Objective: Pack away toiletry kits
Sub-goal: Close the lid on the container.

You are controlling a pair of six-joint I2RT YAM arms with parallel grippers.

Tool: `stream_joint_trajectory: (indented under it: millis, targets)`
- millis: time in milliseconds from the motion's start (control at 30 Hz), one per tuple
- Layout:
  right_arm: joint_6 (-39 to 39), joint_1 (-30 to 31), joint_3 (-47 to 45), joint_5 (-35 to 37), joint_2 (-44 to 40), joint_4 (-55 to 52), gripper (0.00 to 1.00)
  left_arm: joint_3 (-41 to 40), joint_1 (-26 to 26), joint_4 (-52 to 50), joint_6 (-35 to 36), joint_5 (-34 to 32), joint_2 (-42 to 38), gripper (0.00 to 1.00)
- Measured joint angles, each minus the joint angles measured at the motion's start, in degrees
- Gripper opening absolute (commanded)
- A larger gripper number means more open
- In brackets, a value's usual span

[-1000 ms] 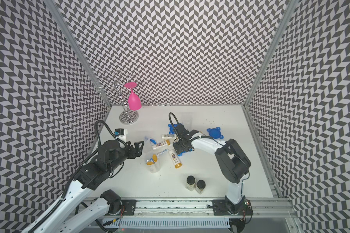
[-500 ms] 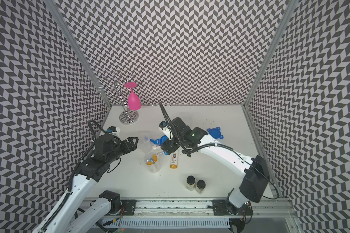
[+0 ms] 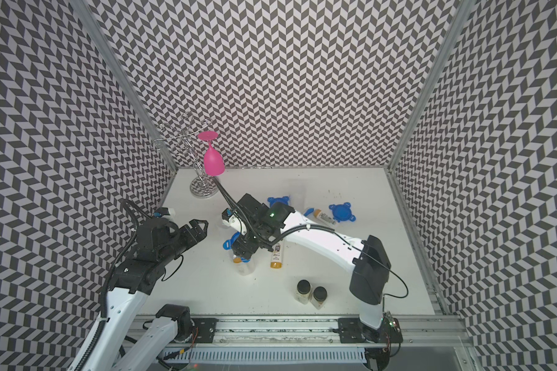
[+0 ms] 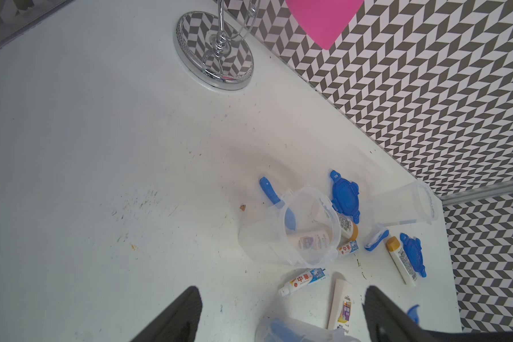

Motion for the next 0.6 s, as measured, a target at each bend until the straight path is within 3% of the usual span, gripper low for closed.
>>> stream_joint_trajectory:
  millis: [600]
  targets:
    - [-2.5, 1.6, 3.9, 0.0, 5.4, -1.6, 0.54, 0.2, 0.2, -3.9, -1.4, 0.0, -2.8, 0.87]
